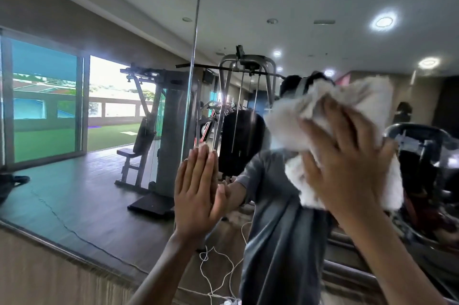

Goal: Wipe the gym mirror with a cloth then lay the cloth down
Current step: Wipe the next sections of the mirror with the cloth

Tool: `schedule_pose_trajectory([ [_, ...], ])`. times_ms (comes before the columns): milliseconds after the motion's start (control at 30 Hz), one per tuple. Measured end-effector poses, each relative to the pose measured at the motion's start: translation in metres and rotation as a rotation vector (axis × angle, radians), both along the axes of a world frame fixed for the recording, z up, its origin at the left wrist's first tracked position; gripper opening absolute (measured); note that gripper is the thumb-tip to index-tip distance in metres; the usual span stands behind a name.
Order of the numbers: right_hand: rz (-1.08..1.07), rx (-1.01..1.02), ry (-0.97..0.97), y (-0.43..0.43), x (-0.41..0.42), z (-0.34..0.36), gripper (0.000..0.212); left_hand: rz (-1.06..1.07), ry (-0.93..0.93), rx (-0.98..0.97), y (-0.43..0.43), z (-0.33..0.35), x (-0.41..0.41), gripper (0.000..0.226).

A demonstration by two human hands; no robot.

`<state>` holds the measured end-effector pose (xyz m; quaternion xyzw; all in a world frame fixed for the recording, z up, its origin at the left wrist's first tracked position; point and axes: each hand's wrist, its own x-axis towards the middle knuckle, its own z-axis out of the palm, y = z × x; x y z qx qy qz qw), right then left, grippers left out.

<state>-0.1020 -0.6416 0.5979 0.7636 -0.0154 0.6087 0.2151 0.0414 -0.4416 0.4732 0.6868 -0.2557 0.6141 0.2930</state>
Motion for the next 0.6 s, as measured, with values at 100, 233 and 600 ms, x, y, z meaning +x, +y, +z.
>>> schedule_pose_trajectory([
  [100, -0.015, 0.054, -0.026, 0.057, 0.036, 0.021, 0.063, 0.013, 0.02, -0.037, -0.001, -0.004, 0.003, 0.064],
  [233, 0.023, -0.18, 0.147, 0.109, 0.067, -0.032, 0.066, 0.028, 0.089, -0.115, 0.0, -0.019, 0.01, 0.066],
  [600, 0.032, -0.037, 0.037, 0.069, 0.044, 0.006, 0.057, 0.062, 0.11, -0.115, -0.001, -0.044, 0.006, 0.063],
])
